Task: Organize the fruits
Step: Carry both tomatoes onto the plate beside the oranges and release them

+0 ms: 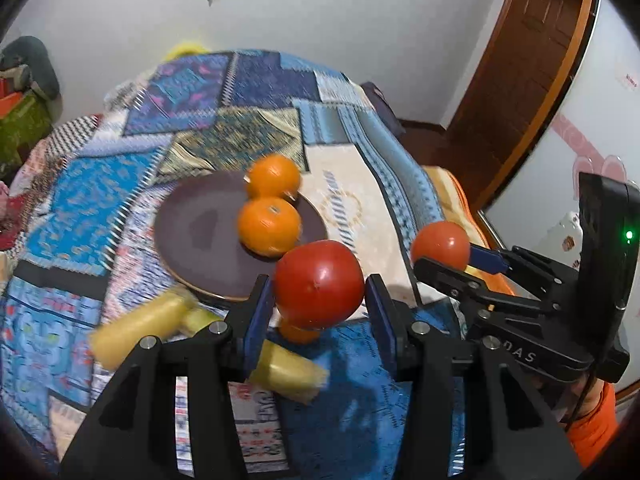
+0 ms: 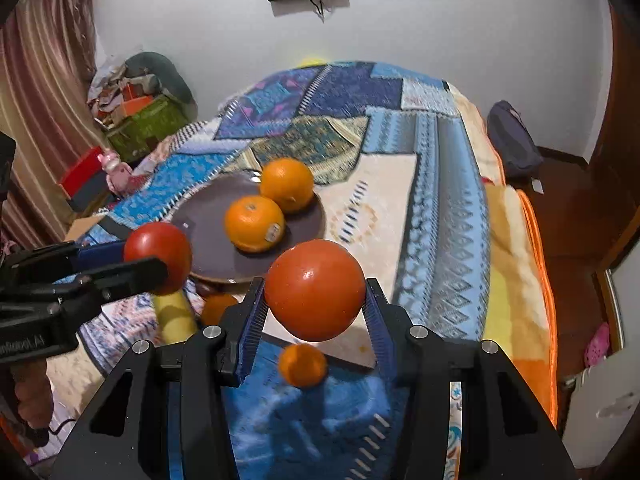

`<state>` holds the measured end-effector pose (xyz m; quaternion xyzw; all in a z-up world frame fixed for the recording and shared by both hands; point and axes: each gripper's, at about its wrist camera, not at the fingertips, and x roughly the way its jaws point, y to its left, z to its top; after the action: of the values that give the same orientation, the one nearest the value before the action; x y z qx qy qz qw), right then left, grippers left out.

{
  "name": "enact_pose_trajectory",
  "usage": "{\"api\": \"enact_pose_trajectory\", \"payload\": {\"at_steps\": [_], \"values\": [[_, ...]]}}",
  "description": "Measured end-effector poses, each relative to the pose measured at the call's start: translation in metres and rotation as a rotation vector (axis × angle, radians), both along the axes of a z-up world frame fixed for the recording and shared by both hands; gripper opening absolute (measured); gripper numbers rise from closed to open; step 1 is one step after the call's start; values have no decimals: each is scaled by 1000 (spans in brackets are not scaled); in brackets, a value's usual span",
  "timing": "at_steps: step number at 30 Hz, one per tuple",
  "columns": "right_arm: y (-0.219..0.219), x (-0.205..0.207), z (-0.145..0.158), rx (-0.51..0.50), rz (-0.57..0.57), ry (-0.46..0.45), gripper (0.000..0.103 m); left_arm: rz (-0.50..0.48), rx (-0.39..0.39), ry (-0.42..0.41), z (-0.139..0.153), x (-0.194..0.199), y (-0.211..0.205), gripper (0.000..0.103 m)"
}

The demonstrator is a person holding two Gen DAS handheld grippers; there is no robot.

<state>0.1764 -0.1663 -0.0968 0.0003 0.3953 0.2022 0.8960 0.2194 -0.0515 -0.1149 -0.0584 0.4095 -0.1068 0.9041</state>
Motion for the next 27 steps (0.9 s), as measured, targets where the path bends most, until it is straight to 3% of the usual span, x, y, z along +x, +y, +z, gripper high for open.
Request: {"api": "enact_pose_trajectory", "payload": {"at_steps": [11,27], "values": [[48,15,12,27,55,-38,45,80,44,-52,26,7,61,47],[112,62,-3,-13,130,-5,45,83,51,-16,2,56,111,47]]}}
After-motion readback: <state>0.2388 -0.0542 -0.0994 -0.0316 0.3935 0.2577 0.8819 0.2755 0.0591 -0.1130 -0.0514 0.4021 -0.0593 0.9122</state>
